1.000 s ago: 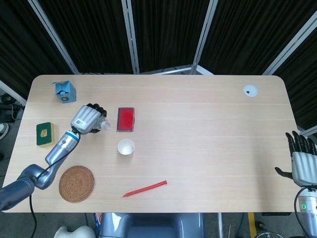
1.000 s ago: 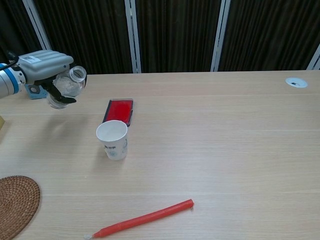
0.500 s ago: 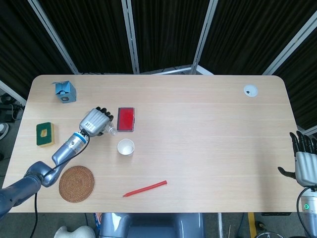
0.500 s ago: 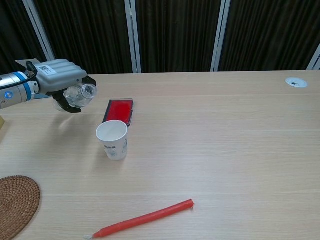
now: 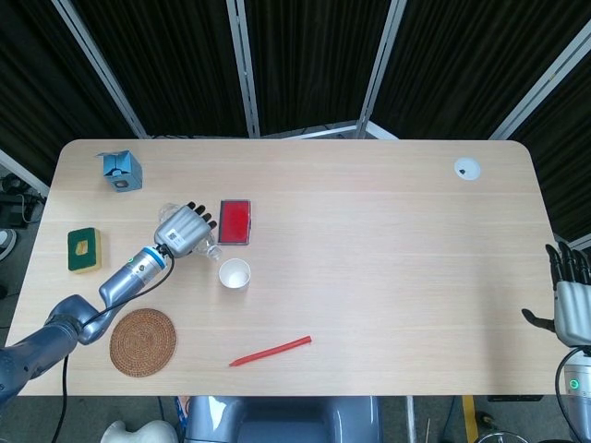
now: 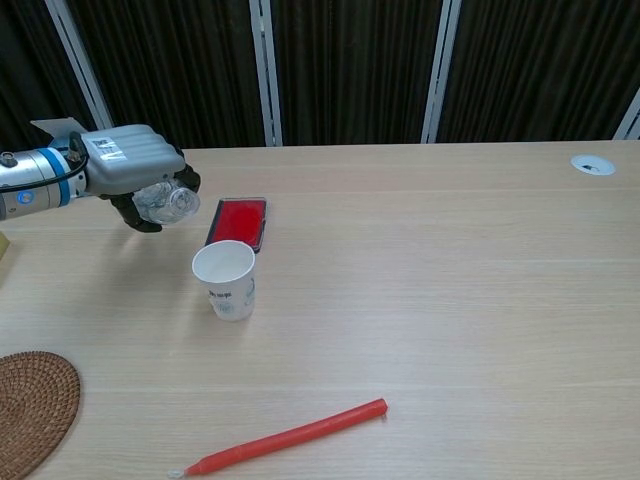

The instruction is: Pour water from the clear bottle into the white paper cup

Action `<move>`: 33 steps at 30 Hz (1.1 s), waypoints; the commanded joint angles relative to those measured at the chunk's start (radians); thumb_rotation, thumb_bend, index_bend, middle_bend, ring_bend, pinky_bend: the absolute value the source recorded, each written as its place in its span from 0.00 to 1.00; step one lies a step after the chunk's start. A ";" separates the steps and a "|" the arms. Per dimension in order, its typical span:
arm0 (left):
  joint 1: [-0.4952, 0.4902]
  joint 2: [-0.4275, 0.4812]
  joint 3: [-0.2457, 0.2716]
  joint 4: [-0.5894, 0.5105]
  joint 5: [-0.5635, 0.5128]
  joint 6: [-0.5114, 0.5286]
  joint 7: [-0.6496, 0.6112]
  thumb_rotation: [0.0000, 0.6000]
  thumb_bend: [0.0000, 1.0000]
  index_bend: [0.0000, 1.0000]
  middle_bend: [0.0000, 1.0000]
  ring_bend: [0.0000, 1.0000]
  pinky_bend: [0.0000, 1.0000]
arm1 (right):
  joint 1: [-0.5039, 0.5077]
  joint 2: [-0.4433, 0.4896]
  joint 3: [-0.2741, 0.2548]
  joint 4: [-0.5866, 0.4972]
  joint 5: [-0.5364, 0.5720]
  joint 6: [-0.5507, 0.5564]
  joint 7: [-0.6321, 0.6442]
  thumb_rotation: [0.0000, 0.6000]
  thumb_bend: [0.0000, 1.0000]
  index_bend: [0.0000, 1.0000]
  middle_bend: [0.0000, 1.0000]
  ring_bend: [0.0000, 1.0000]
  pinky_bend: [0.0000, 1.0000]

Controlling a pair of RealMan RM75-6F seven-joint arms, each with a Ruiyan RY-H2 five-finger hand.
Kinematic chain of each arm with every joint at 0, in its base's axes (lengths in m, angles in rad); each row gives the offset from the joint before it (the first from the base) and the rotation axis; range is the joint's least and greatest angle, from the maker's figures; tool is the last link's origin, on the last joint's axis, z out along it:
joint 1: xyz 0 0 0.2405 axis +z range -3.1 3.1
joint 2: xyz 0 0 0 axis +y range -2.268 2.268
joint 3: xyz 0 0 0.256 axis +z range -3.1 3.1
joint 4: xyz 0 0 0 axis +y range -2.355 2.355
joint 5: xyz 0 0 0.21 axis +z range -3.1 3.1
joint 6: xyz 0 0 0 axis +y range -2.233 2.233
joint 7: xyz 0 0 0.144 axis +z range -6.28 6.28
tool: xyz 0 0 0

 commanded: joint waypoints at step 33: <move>-0.024 -0.030 0.025 0.010 0.023 0.006 0.184 1.00 0.61 0.69 0.55 0.31 0.40 | -0.001 0.004 0.004 0.000 0.012 -0.001 0.001 1.00 0.00 0.00 0.00 0.00 0.00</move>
